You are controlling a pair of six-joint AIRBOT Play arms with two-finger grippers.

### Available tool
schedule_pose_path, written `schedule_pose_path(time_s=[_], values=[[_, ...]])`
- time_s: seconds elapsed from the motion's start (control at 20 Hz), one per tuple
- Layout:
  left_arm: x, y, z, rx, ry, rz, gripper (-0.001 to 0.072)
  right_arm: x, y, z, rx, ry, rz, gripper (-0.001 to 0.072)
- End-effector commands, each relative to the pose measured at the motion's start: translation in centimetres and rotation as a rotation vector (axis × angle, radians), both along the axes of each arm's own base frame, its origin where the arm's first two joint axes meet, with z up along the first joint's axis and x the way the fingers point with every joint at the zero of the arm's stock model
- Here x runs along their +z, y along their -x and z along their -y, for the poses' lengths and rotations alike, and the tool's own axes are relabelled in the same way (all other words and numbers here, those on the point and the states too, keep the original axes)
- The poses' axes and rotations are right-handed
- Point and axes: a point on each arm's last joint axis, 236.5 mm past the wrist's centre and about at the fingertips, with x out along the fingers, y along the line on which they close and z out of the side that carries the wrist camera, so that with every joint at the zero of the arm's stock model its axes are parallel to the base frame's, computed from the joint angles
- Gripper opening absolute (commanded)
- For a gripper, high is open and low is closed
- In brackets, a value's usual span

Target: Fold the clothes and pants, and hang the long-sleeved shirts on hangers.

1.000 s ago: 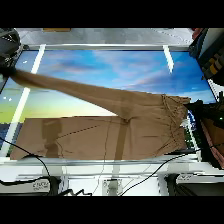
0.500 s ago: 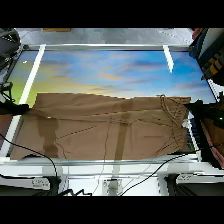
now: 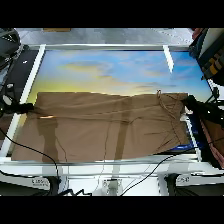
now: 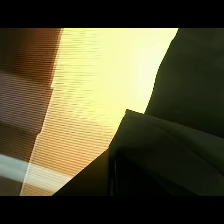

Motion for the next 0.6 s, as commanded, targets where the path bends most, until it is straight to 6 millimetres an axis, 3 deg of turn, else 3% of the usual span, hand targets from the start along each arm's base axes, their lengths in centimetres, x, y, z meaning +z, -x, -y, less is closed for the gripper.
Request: schedule_pose_path(time_s=[0.0,0.15,0.3,0.35,0.4,0.45,0.5,0.55], values=[[2.1,-3.9,1.1,-0.016,-0.026,0.165,0.0016,0.9,-2.6,1.8,-0.106,0.147,0.039,0.0032],[1.6,-3.7,2.1,-0.032,-0.011,0.137,0.0016,1.6,-3.4,2.1,-0.113,0.181,0.057,0.0031],[0.1,-1.7,2.5,-0.024,0.033,0.039,0.0017,0.4,-2.6,3.0,-0.158,0.144,0.009,0.0032],[-0.3,-1.0,2.6,-0.022,0.047,0.011,0.0017,-0.3,-2.1,2.4,-0.119,0.146,-0.020,0.0046],[-0.5,-0.5,2.7,-0.020,0.058,-0.011,0.0040,-0.8,-1.6,1.8,-0.065,0.170,-0.049,0.0286],[-0.7,-0.2,2.9,-0.020,0.065,-0.027,0.0263,-1.3,-1.2,1.3,-0.025,0.183,-0.073,0.0544],[-0.7,0.1,3.0,-0.021,0.071,-0.038,0.0697,-1.3,-0.9,0.8,-0.004,0.176,-0.082,0.0561],[-0.4,0.3,3.2,-0.018,0.075,-0.041,0.0706,-1.1,-0.7,0.9,-0.001,0.169,-0.082,0.0561]])
